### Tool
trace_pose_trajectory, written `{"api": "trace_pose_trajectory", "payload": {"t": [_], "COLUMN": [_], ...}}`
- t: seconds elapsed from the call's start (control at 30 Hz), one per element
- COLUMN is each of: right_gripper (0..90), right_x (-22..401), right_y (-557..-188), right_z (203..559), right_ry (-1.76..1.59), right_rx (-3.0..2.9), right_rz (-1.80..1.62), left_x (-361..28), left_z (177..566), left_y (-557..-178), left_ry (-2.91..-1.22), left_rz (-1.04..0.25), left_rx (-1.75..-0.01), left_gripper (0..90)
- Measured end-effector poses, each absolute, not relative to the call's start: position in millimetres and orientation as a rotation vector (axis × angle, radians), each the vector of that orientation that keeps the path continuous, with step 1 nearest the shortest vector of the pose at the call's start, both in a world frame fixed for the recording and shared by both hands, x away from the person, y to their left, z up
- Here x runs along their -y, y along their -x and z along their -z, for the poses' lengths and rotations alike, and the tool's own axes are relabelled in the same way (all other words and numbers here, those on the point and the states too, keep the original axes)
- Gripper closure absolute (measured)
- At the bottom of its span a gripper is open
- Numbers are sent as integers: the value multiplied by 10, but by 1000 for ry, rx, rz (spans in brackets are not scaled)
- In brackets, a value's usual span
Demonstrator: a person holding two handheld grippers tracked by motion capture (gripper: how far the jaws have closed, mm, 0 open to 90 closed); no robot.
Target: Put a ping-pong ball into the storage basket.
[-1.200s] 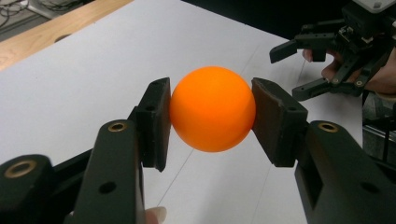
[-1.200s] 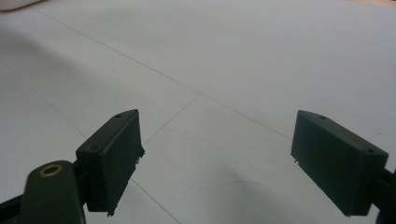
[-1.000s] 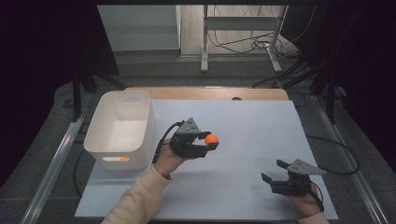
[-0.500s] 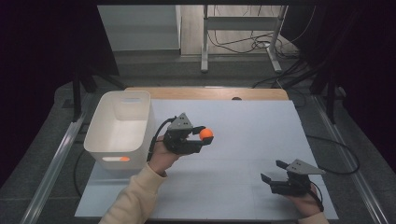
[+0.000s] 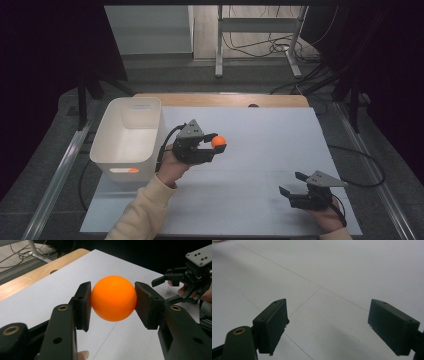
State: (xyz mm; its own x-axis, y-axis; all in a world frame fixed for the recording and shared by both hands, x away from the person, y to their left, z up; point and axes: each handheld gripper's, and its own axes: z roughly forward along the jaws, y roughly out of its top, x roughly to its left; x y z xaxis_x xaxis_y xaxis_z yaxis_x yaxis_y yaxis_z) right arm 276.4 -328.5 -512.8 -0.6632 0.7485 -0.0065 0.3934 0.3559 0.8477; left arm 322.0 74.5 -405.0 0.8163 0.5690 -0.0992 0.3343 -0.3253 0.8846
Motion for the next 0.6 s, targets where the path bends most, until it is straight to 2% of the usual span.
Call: {"api": "trace_pose_trajectory", "payload": {"t": [0.6], "right_gripper": [166], "right_x": [3285], "right_y": [-2763], "right_z": [5130], "right_ry": [-989], "right_rx": [-2232], "right_rz": [-1224], "left_x": [-719], "left_z": [4055], "left_y": [-3209], "left_ry": [-1957], "left_rz": [-294], "left_rx": [-668], "left_gripper": [499]}}
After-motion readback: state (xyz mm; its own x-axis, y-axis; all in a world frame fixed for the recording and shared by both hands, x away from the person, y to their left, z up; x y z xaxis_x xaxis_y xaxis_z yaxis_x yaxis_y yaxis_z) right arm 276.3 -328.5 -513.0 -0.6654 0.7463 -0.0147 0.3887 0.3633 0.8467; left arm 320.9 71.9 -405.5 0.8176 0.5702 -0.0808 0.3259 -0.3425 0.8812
